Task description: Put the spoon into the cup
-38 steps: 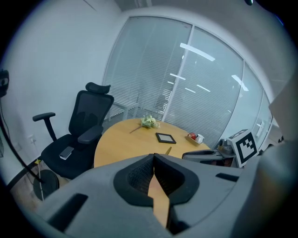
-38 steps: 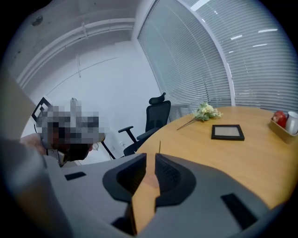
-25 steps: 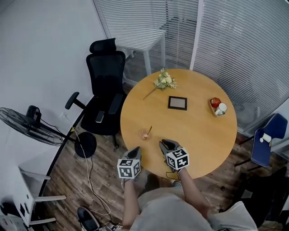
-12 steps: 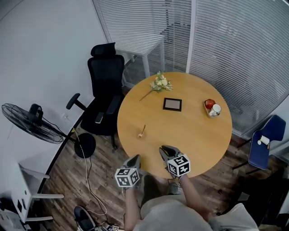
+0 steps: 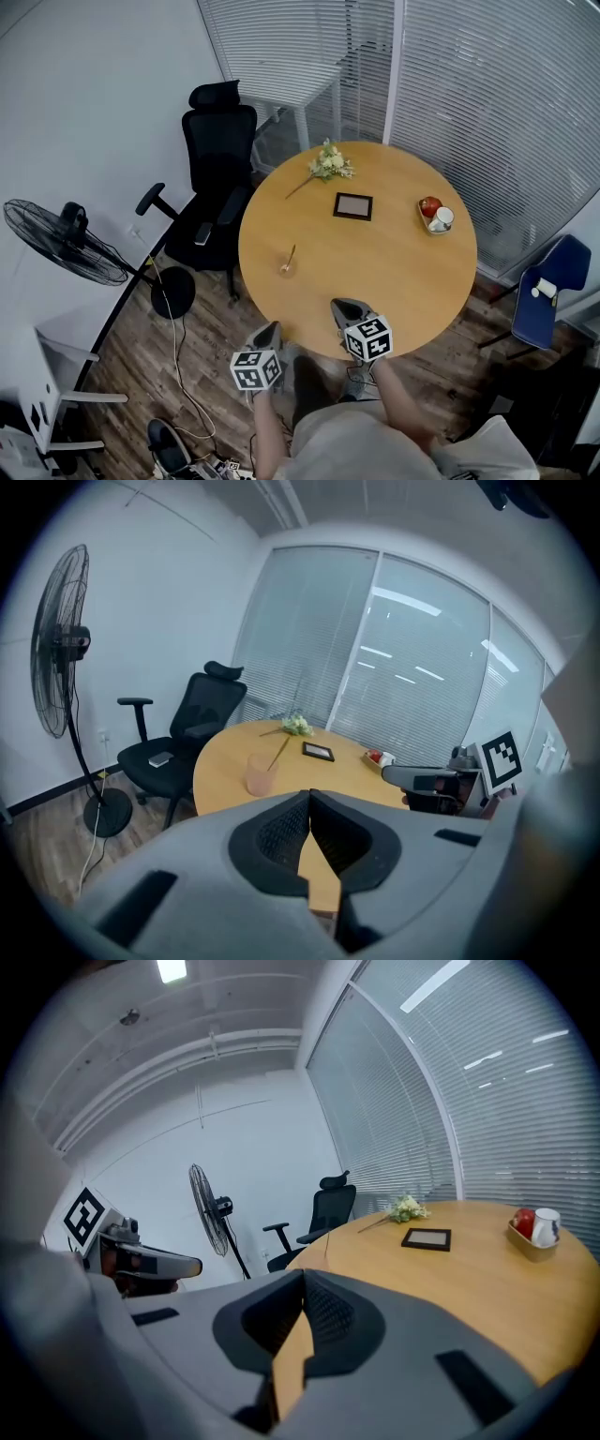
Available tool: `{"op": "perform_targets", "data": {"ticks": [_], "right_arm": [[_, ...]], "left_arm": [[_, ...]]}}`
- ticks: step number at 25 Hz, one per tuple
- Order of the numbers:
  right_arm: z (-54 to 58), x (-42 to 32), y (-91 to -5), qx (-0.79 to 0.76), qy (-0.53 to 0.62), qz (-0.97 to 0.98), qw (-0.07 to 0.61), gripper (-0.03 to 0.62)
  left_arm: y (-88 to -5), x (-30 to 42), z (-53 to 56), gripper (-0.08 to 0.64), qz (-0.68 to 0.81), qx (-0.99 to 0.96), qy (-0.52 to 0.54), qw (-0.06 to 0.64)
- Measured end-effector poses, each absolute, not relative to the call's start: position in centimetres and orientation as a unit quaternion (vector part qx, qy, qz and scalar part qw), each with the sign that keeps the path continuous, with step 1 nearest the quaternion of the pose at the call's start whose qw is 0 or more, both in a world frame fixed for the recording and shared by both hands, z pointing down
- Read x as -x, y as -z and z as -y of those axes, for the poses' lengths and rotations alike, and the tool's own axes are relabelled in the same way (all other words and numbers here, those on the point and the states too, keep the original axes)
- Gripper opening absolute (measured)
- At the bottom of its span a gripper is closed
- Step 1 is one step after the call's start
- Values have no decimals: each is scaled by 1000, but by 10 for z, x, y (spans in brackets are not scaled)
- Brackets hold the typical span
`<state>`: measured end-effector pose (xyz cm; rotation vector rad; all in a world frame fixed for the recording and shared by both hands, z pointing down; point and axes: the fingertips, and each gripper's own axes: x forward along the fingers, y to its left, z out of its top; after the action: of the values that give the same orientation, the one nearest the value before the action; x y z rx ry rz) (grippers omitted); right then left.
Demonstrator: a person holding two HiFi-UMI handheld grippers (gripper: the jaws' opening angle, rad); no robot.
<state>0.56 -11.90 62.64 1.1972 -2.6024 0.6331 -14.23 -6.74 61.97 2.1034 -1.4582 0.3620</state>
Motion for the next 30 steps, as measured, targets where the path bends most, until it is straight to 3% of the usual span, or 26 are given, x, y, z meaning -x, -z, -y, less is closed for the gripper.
{"op": "perform_targets", "data": {"ticks": [30], "right_arm": [[112,4,-606,-374,-205,899,101,-2]], "left_arm": [[-604,147,70,8,558,-777,-130,261]]}}
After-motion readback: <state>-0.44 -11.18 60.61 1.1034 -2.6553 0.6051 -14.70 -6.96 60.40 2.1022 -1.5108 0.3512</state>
